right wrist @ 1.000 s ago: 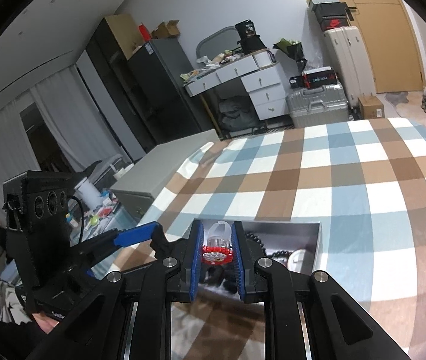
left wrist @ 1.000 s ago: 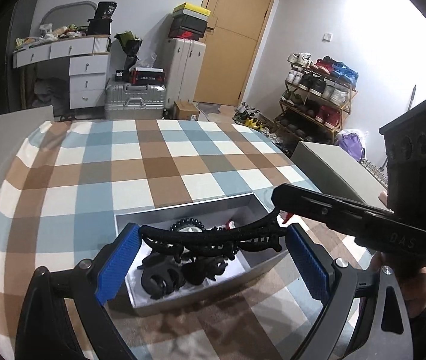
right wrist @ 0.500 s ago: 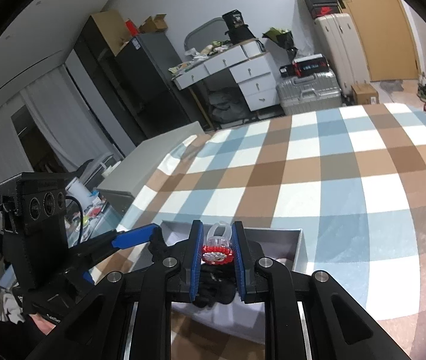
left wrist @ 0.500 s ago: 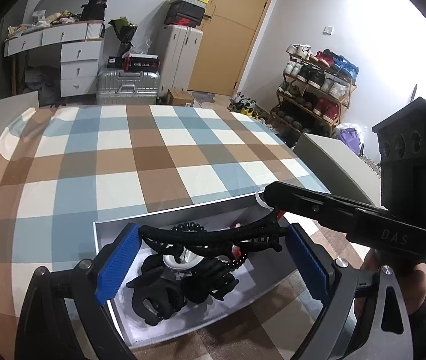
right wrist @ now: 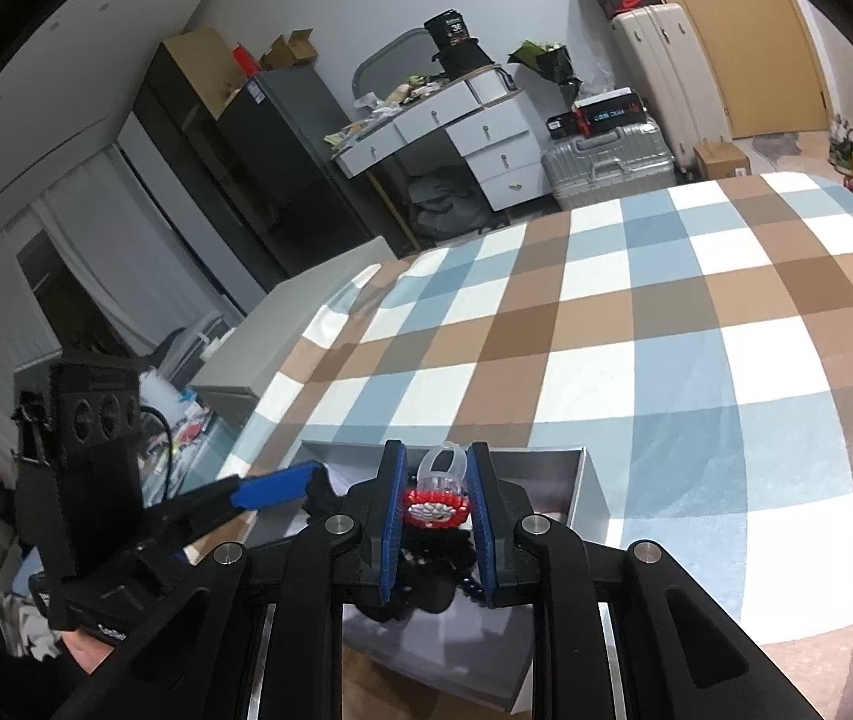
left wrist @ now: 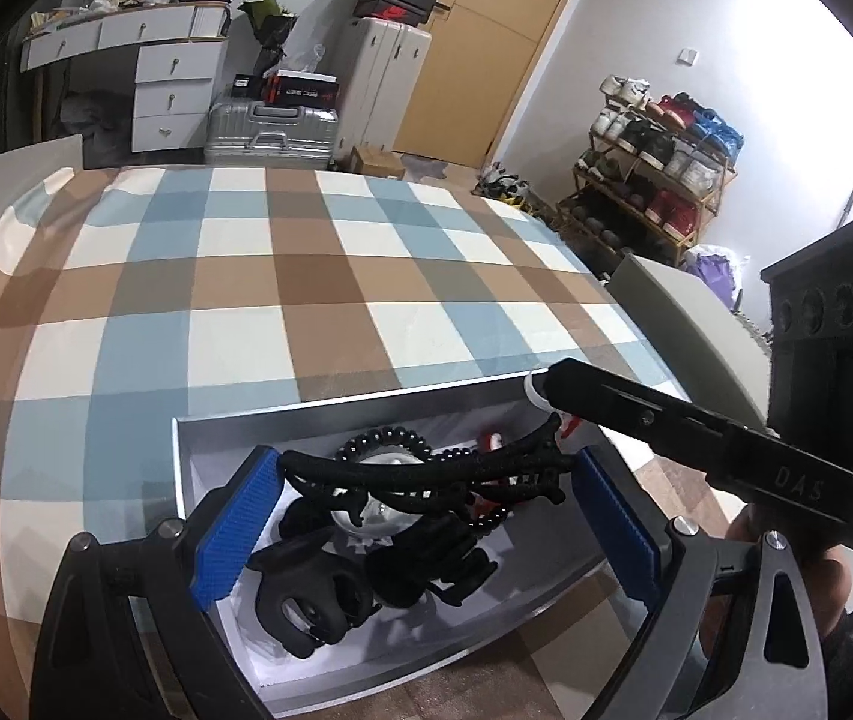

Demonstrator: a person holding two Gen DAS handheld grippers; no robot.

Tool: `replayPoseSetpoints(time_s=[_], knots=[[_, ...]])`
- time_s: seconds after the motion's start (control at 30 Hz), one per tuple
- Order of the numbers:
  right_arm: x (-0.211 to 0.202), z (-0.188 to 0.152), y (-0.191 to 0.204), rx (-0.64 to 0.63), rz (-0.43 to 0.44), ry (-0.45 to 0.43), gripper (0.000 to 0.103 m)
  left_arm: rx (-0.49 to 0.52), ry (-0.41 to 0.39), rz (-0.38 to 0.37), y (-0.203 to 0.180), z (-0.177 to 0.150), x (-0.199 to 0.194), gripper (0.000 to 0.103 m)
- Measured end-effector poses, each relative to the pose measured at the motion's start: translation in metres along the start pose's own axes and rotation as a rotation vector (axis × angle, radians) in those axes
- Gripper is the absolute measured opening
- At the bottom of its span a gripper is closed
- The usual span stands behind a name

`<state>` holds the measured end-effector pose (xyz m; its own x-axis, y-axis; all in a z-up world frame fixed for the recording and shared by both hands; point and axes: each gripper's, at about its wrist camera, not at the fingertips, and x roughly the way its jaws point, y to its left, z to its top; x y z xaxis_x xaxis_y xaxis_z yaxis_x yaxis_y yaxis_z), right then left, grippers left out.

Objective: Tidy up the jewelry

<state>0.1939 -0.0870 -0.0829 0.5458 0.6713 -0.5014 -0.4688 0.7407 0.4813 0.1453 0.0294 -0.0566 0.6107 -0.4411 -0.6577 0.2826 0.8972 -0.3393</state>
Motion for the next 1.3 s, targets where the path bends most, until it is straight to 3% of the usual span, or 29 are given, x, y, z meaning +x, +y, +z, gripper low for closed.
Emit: replayPoseSetpoints(time_s=[0.13, 0.4, 0.57, 0.73, 0.87, 1.07, 1.17, 1.3], knots=[[-0.008, 0.000, 0.001, 0.010, 0.003, -0.032, 0.038, 0.006, -0.008, 0.009, 0.000, -0.001, -0.004, 0.094], [-0.022, 0.000, 0.001, 0.035, -0.011, -0.069, 0.046, 0.021, -0.028, 0.002, -0.002, 0.001, -0.011, 0.101], [-0.036, -0.002, 0.008, 0.012, -0.035, -0.103, 0.052, 0.025, -0.085, 0.008, -0.005, 0.000, -0.025, 0.101], [-0.050, -0.007, 0.019, -0.032, -0.051, -0.151, 0.057, 0.007, -0.222, 0.083, -0.002, -0.003, -0.050, 0.101], [-0.064, -0.013, 0.032, -0.084, -0.060, -0.217, 0.076, -0.019, -0.352, 0.155, 0.003, -0.006, -0.072, 0.101], [-0.094, -0.027, 0.054, -0.181, -0.086, -0.381, 0.088, -0.013, -0.496, 0.284, 0.002, -0.016, -0.092, 0.101], [-0.112, -0.037, 0.064, -0.230, -0.108, -0.483, 0.102, 0.024, -0.545, 0.347, -0.003, -0.022, -0.096, 0.101], [-0.120, -0.047, 0.073, -0.292, -0.140, -0.547, 0.103, 0.061, -0.570, 0.389, -0.007, -0.028, -0.096, 0.102]])
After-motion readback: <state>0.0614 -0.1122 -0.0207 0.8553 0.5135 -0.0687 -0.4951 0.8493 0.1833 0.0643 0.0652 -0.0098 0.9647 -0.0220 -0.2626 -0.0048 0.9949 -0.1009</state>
